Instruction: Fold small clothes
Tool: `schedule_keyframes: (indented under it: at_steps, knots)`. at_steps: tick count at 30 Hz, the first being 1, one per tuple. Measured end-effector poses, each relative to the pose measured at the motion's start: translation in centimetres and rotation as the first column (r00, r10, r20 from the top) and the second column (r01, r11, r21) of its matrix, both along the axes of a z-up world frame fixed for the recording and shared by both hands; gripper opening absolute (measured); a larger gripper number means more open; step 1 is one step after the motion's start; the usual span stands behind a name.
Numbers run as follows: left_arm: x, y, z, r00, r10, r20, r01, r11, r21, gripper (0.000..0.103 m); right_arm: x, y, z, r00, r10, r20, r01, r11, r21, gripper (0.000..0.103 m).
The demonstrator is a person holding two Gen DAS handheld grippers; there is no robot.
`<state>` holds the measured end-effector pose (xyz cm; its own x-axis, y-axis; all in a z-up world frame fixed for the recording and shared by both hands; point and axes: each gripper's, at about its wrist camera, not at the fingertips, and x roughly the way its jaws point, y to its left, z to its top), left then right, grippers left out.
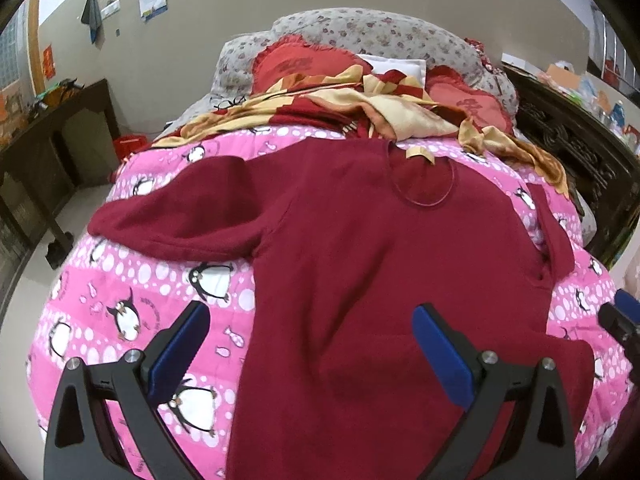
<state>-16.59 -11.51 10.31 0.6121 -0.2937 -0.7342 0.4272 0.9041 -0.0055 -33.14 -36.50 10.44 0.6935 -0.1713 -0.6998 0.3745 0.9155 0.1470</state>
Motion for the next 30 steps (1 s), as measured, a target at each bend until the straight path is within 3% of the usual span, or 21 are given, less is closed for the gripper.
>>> schedule_keyframes:
  at_steps: [5,8,10,15,21,26,30]
  knots:
    - [0.8,-0.3,-0.8,0.998,-0.016,-0.055,0.018,0.999,0.03,0.103,2.3,-0.3,-2.2,0.998,0.019,-0.056,-0.015,0.997,0.079,0.097]
    - [1.3,-0.2,-0.5,0.999,-0.024,-0.04,0.026,0.999,0.043,0.103,3.7,-0.1,-2.3,0.997,0.035,-0.073,-0.026,0.992,0.122,0.097]
    - [1.6,0.0,-0.3,1.0,-0.01,-0.023,0.011,0.999,0.05,0.103,4.7,0.4,-1.8,0.996,0.054,-0.072,-0.045,0.992,0.115,0.097]
    - [2.6,0.6,-1.2,0.998,0.001,-0.07,0.001,0.999,0.032,0.103,6.2,1.0,-1.4,0.994,0.069,-0.09,-0.065,0.997,0.047,0.097]
    - [2.8,1.2,-2.9,0.997,0.008,-0.08,-0.002,0.997,0.079,0.103,5.7,1.1,-3.0,0.995,0.027,-0.094,-0.016,0.993,0.113,0.097]
    - [1.8,3.4,-3.7,0.996,0.015,-0.084,-0.009,0.997,0.072,0.103,5.0,2.2,-4.0,0.994,0.01,-0.107,0.007,0.987,0.161,0.097]
    - [0.6,6.4,-3.7,0.999,0.028,-0.046,-0.025,0.999,0.047,0.103,4.0,3.9,-3.7,0.997,-0.014,-0.074,0.024,0.989,0.143,0.097]
